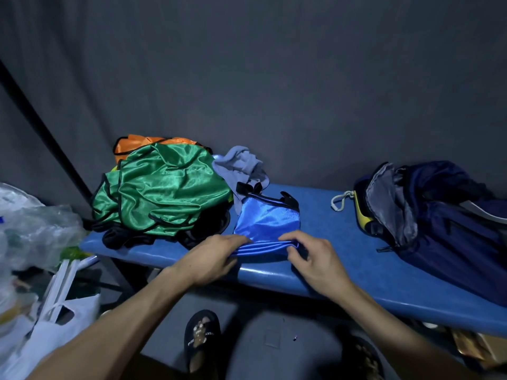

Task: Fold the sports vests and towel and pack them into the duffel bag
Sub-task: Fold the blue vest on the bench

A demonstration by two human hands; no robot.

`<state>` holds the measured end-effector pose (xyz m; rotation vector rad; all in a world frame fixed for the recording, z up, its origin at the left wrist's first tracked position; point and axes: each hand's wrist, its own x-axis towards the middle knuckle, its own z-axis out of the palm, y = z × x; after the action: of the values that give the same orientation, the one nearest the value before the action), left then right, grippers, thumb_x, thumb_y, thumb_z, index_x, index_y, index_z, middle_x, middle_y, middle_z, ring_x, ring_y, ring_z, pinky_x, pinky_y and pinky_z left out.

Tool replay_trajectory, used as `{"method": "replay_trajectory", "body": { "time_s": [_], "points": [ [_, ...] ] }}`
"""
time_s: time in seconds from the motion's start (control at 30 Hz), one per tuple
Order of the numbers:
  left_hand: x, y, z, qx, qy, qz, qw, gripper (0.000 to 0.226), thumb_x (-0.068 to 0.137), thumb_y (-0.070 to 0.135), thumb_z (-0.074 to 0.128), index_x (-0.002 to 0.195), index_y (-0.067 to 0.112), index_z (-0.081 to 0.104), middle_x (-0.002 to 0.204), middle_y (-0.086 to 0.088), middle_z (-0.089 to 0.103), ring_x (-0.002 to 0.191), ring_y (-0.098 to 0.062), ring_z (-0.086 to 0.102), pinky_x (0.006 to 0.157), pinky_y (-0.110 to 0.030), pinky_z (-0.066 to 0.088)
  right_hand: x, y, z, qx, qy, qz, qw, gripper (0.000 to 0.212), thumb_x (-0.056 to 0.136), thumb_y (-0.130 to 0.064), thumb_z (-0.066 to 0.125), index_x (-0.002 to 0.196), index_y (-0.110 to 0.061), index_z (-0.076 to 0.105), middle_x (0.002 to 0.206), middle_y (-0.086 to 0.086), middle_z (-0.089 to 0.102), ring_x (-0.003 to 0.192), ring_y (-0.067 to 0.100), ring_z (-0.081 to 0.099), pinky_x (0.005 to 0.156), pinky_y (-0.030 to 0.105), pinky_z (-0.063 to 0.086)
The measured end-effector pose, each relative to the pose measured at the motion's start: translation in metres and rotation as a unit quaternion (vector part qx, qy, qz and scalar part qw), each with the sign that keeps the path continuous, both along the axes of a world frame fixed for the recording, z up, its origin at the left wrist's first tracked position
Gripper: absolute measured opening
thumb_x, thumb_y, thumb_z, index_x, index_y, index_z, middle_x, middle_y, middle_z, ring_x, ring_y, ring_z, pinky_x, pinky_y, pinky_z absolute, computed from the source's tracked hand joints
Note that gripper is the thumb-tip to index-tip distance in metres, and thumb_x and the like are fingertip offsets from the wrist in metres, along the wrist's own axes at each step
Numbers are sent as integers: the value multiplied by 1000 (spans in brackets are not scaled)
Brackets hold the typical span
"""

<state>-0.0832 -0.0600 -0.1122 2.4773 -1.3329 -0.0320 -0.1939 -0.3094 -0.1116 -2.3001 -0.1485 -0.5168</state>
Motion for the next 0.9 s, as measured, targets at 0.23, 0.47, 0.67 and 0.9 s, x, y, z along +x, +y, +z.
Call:
{"method": "replay_trajectory", "body": {
  "time_s": [0.23,0.47,0.67,0.9],
  "points": [
    [-4,0,18,-113,47,-2,992,8,104,25,55,104,22,62,81,8,61,72,-5,55,69,-25,44,-3,-13,10,21,-46,16,999,31,93,-5,65,113,-29,63,100,-14,68,85,10,65,80,25,50],
    [-5,-15,45,-229,104,18,968,10,101,37,61,98,31,67,85,7,69,78,-15,65,73,-38,52,-2,-28,37,68,-60,-7,996,29,94,1,64,97,-26,73,89,-12,70,79,7,63,70,30,50],
    [-16,-44,114,-404,203,-21,892,8,97,24,69,97,17,73,73,2,64,64,-12,50,56,-28,39,1,-37,111,237,-115,-15,964,31,95,8,57,91,-21,70,64,-12,57,56,5,41,53,19,33],
    [35,-80,104,-313,280,40,907,33,99,35,66,85,6,62,65,-7,51,58,-16,46,55,-28,35,48,-58,82,341,38,-92,935,22,101,-3,51,99,-18,67,71,1,62,66,16,52,56,26,42]
  ]
}}
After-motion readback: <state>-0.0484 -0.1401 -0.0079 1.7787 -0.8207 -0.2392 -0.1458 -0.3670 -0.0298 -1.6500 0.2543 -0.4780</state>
